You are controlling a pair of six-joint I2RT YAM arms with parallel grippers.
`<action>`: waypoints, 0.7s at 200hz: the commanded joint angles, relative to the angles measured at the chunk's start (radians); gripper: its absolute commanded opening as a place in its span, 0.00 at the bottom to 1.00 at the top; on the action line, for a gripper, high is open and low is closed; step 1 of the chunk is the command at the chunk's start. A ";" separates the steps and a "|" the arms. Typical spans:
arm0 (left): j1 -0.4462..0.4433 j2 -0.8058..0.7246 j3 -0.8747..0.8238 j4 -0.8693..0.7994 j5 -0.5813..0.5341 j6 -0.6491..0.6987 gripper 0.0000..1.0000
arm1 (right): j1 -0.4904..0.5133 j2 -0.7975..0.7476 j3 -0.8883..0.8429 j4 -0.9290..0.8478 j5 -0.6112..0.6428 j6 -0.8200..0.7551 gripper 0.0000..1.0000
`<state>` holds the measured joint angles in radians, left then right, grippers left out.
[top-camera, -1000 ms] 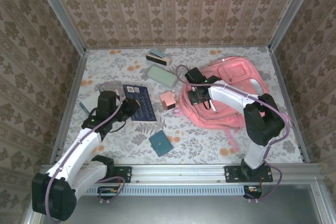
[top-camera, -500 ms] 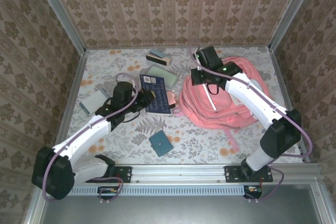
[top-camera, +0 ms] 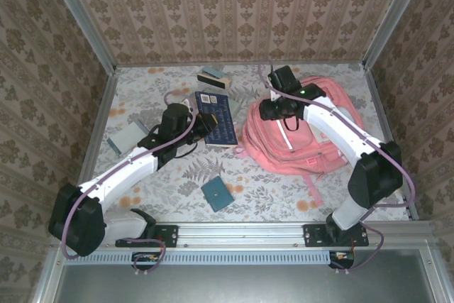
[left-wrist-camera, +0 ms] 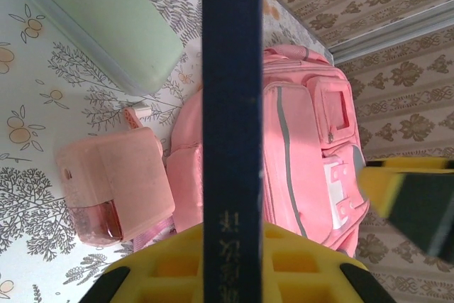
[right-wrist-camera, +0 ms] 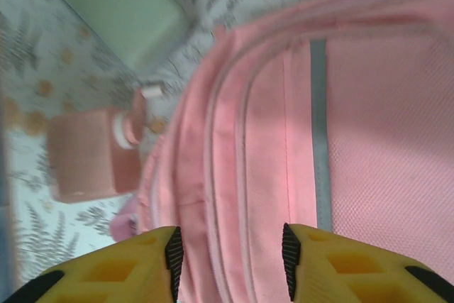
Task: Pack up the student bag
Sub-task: Open the student bag at the center of the table.
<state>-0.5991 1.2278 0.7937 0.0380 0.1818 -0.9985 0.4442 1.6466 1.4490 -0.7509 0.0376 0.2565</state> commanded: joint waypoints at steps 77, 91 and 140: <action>0.007 -0.028 0.021 0.020 -0.001 0.006 0.00 | 0.064 0.164 -0.088 0.027 0.191 -0.048 0.45; 0.009 -0.031 0.019 0.019 0.002 0.006 0.00 | 0.069 0.184 -0.094 0.031 0.216 -0.048 0.45; 0.013 -0.048 0.012 0.012 0.004 0.009 0.00 | 0.068 0.246 -0.103 0.030 0.284 -0.035 0.18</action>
<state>-0.5938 1.2221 0.7937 0.0360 0.1825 -0.9985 0.5114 1.8683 1.3602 -0.7090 0.2447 0.2123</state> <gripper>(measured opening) 0.131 0.334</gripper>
